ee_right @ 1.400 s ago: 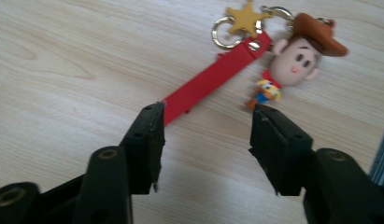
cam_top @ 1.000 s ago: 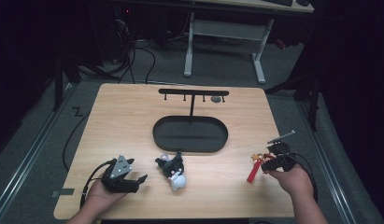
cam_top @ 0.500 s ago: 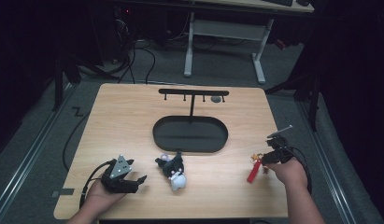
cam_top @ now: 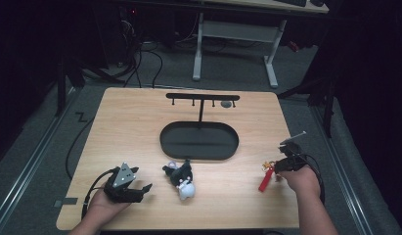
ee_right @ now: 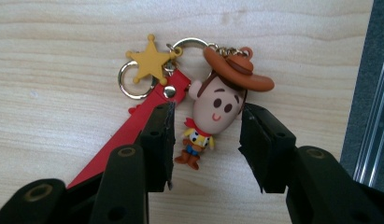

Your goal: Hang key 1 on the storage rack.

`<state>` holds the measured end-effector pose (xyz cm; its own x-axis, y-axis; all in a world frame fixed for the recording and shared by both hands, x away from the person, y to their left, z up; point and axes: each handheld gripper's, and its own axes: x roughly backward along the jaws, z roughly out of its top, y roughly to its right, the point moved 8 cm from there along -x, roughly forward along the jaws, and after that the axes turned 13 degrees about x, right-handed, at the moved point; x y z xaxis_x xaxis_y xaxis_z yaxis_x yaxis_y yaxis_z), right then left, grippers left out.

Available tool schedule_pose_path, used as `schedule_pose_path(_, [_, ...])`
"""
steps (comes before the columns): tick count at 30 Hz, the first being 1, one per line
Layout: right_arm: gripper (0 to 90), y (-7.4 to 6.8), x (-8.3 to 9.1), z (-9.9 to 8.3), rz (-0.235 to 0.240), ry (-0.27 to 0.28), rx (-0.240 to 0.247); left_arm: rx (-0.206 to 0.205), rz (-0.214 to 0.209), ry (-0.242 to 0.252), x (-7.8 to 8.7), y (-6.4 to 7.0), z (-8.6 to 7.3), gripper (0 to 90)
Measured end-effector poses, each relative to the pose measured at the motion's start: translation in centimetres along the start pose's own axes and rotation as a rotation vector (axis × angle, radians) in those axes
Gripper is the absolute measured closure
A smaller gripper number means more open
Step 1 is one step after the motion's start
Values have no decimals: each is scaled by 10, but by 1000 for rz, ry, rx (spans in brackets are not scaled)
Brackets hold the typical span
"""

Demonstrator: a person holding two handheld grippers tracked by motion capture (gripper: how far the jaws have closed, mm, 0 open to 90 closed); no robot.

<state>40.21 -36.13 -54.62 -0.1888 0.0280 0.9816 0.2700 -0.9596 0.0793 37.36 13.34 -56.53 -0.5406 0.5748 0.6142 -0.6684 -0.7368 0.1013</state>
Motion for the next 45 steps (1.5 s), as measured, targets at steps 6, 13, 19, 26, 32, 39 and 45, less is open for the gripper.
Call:
schedule_pose_path(6, [532, 3, -7, -1, 1, -9, -22, -1, -3, -1, 1, 2, -1, 228])
schedule_pose_path(13, [533, 3, -15, 5, -2, -28, -9, 7, 2, 0, 0, -1, -1, 229])
schedule_pose_path(19, [580, 2, -19, 6, 10, -30, 21, -1, -1, -3, 0, 1, -2, 231])
schedule_pose_path(26, [611, 2, -20, 4, 41, 1, 13, -5, -4, -3, 1, 2, -2, 234])
schedule_pose_path(32, [617, 2, -20, 3, 48, 4, 28, -10, -6, -10, 0, 3, -2, 239])
schedule_pose_path(39, [620, 3, -20, 2, 46, 25, 43, -12, -12, -15, 0, 4, -2, 247])
schedule_pose_path(45, [630, 3, -20, 2, 56, 38, 45, -14, -13, -19, 0, 5, -2, 253])
